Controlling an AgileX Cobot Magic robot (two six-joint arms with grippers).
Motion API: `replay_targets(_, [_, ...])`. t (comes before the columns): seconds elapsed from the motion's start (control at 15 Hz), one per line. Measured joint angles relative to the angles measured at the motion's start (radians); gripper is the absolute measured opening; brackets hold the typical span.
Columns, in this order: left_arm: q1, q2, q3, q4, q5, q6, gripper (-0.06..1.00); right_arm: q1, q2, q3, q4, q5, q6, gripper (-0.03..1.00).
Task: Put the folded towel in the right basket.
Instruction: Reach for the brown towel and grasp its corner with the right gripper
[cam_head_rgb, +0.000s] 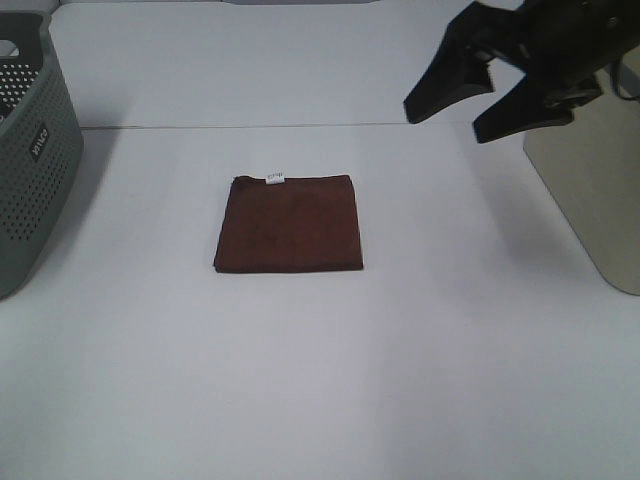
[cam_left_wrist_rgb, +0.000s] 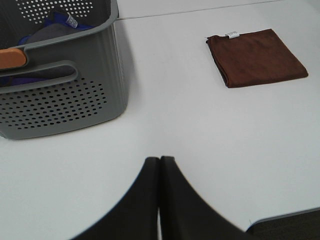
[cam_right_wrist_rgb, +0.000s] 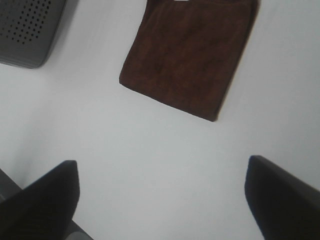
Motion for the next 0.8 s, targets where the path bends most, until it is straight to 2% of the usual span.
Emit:
replay_targets(0.27, [0.0,0.0,0.0,0.0,0.0,0.0,0.0,0.033,0.202,-0.098,0.074,-0.006,0.003,0.8])
replay_targets(0.8, [0.0,0.0,0.0,0.0,0.0,0.0,0.0,0.005,0.617,-0.376,0.105,0.008,0.007,0.78])
